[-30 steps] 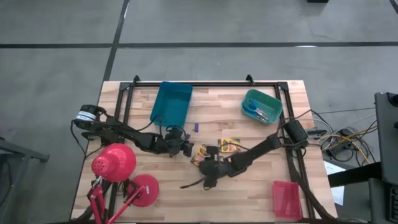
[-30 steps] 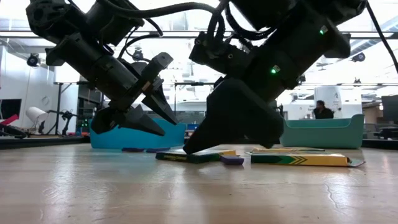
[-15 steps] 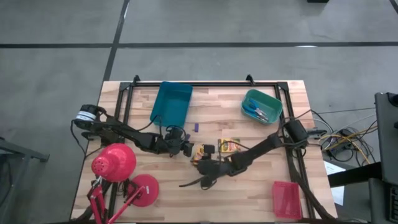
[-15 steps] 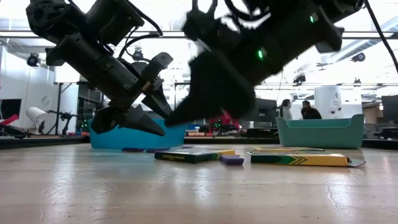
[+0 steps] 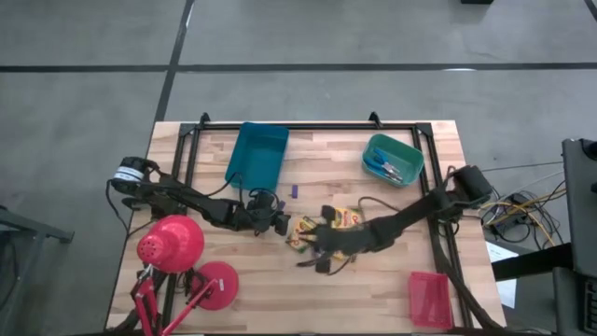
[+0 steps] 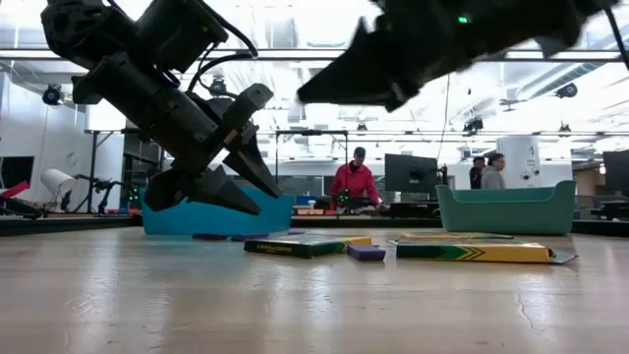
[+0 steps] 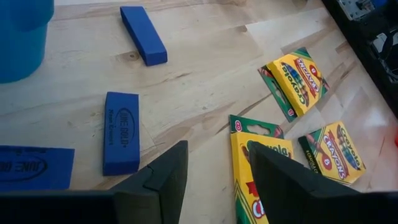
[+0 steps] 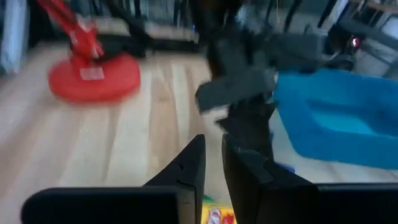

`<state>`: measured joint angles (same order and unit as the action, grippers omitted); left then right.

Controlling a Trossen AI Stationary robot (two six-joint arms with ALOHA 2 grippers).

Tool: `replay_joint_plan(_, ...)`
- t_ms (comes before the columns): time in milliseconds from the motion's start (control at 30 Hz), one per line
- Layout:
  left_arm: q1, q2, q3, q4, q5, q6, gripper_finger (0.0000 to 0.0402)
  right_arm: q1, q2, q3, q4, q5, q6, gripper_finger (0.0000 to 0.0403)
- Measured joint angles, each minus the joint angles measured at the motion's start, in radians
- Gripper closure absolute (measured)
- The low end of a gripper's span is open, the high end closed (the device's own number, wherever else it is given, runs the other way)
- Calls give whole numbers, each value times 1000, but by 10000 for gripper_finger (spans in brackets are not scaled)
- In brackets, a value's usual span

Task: Pick & Place School Supplies
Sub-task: Put the yellow crayon box into the blue bin

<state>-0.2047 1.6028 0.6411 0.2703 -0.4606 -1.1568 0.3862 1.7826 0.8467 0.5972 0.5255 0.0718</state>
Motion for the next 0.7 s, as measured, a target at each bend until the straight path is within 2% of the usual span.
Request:
replay_joint_plan(133, 0, 0, 0, 11, 0, 1, 225, 0, -54, -164, 160, -32, 46, 351)
replay_joint_plan(300, 1, 1, 0, 18, 0, 9, 225, 0, -66, -258, 185, -35, 186, 351)
replay_joint_plan(500, 2, 15, 2, 26, 33, 4, 225, -4, 13, -240, 197, -17, 212, 351)
replay_joint_plan(700, 2, 32, 4, 41, 93, 28, 225, -30, 98, -211, 195, 50, 227, 351)
